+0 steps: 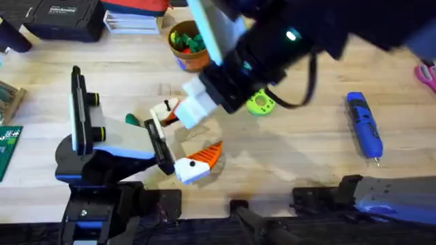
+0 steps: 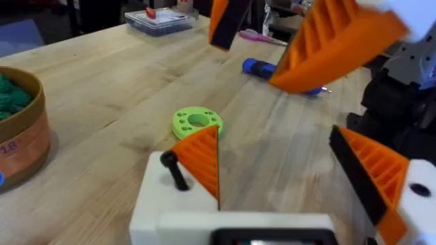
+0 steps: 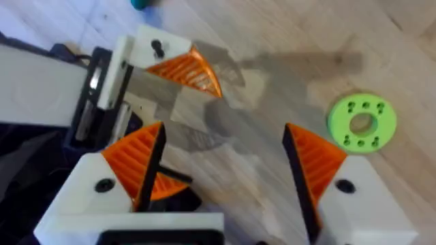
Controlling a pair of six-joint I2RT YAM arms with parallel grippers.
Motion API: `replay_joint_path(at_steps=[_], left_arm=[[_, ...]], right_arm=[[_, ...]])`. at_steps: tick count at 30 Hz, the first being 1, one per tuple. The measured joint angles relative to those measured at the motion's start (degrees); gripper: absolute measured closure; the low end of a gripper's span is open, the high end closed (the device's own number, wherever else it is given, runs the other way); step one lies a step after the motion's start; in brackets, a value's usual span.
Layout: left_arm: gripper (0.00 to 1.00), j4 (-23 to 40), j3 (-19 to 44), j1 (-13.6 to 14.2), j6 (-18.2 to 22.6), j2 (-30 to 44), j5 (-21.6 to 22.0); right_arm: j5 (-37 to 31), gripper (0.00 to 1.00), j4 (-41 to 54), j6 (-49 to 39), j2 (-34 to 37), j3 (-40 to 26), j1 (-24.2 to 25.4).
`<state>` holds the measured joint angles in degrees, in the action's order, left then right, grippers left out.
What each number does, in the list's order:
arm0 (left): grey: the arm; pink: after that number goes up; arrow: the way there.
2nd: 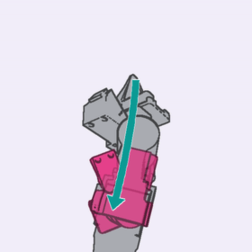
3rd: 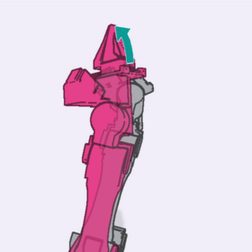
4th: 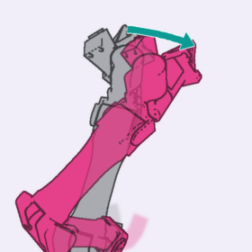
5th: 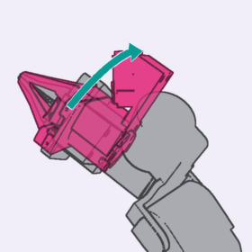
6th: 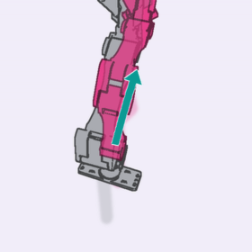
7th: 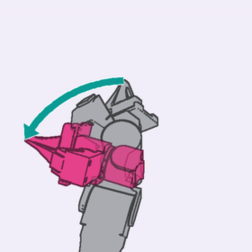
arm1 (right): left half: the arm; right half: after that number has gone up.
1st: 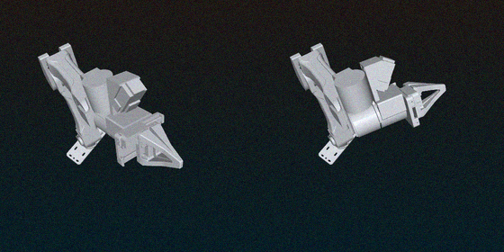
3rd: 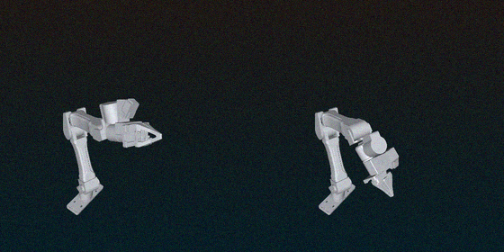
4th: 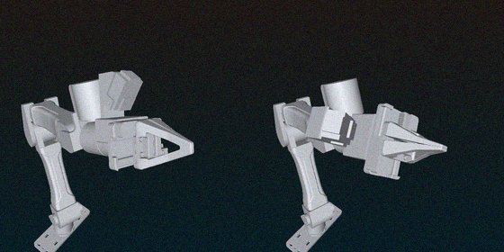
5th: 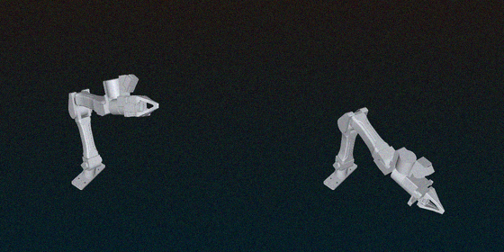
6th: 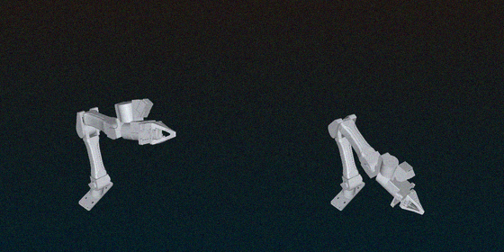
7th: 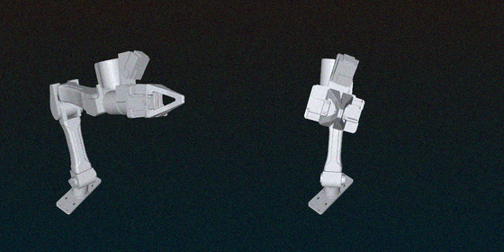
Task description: Pick up the gripper from the table and insert it into the empty holder that is missing its gripper. Then pick up a screw, insert it into the mounting hole, and use the screwdriver to tighten it. Finally, clean up the table by picking up the vegetable and placing it into the bucket.
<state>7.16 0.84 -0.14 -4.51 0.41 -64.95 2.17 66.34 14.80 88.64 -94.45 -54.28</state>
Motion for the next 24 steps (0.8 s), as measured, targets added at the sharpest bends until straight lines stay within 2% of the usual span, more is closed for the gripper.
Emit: replay_joint_path(at_steps=[8, 13, 18, 20, 24], left_arm=[[0.015, 0.0, 0.0, 0.0, 0.0, 0.0, 0.0], [0.015, 0.0, 0.0, 0.0, 0.0, 0.0, 0.0], [0.031, 0.0, 0.0, 0.0, 0.0, 0.0, 0.0], [0.176, 0.0, 0.0, 0.0, 0.0, 0.0, 0.2], [0.81, 0.0, 0.0, 0.0, 0.2, 0.0, 0.4]], right_arm=[[0.2, 0.007, -3.3, 4.4, -18.1, 14.1, 1.6], [1.3, 0.007, -3.1, 4.2, -25.9, 16.4, 2.9], [5.8, 0.007, -1.8, -4.8, -28.1, 16.4, 3.0], [6.8, 0.007, -1.8, -8.0, -27.9, 16.4, 3.0], [7.4, 0.009, -2.0, -12.4, -26.7, 16.6, 3.0]])
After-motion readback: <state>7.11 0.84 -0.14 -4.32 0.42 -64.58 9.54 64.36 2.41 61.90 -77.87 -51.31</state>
